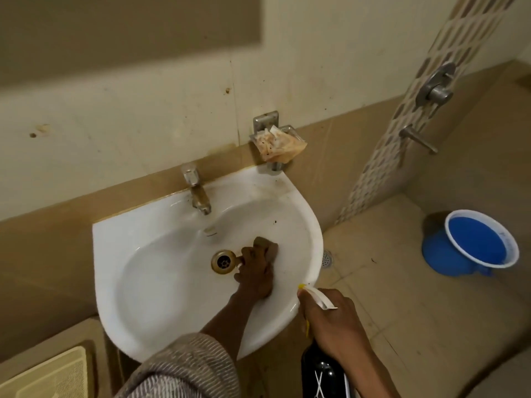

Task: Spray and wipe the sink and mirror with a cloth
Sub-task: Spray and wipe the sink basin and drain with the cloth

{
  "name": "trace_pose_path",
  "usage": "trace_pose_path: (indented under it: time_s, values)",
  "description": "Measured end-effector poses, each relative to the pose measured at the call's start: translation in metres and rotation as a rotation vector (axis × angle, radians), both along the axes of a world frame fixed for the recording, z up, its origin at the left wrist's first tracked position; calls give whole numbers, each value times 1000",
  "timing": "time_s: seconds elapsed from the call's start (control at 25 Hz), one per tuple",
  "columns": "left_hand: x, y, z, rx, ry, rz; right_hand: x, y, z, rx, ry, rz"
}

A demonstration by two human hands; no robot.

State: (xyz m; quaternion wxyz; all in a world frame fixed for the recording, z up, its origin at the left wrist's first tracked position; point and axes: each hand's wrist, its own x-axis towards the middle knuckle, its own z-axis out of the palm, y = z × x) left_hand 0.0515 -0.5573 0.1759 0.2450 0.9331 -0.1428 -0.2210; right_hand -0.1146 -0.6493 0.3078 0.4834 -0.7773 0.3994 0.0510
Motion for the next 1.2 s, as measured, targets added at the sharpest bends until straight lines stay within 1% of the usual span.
trace_pose_path:
  time_s: [0.08, 0.2, 0.28, 0.36, 0.44, 0.48, 0.52, 0.64, 0.72, 0.76, 0.8, 0.84, 0.88, 0.96, 1.0, 1.04, 1.08, 1.12, 1.2]
  values:
    - [7, -15, 0, 4, -43, 21, 4, 0, 1, 5, 12, -78]
    - [21, -47, 4, -39, -13, 144, 16, 1, 9, 1, -5, -166]
    - [27, -71, 14, -116, 60, 232, 24, 1, 20, -31, -56, -196]
    - [26, -91, 30, -273, 104, 231, 31, -1, 32, -92, -145, -222]
    - [16, -99, 47, -504, 88, 141, 33, -6, 48, -126, -241, -291]
    - [12, -99, 54, -598, 82, 72, 33, -11, 55, -138, -290, -331]
    - [7, -95, 61, -652, 90, -6, 32, -15, 60, -149, -328, -362]
    - [-3, -76, 74, -674, 155, -278, 30, -26, 78, -158, -409, -372]
    - [-10, -56, 81, -679, 160, -432, 30, -28, 88, -130, -437, -311]
    - [-12, -42, 82, -697, 132, -451, 31, -27, 91, -99, -432, -269]
    - [-12, -26, 77, -736, 72, -424, 32, -24, 91, -67, -417, -230]
    - [-11, -9, 68, -772, -23, -344, 33, -20, 88, -38, -398, -195]
    - [-8, 7, 57, -773, -153, -244, 34, -16, 84, -12, -380, -167]
    - [6, 32, 30, -649, -346, -20, 33, -6, 76, 30, -348, -144]
    - [18, 39, 18, -543, -391, 89, 32, -2, 72, 45, -338, -138]
    - [29, 41, 8, -414, -393, 174, 30, 1, 67, 65, -338, -138]
    - [37, 40, -2, -299, -382, 212, 28, 3, 64, 90, -342, -143]
    - [40, 37, -11, -222, -378, 190, 25, 5, 63, 113, -344, -146]
    - [40, 30, -20, -146, -396, 71, 19, 2, 63, 119, -344, -139]
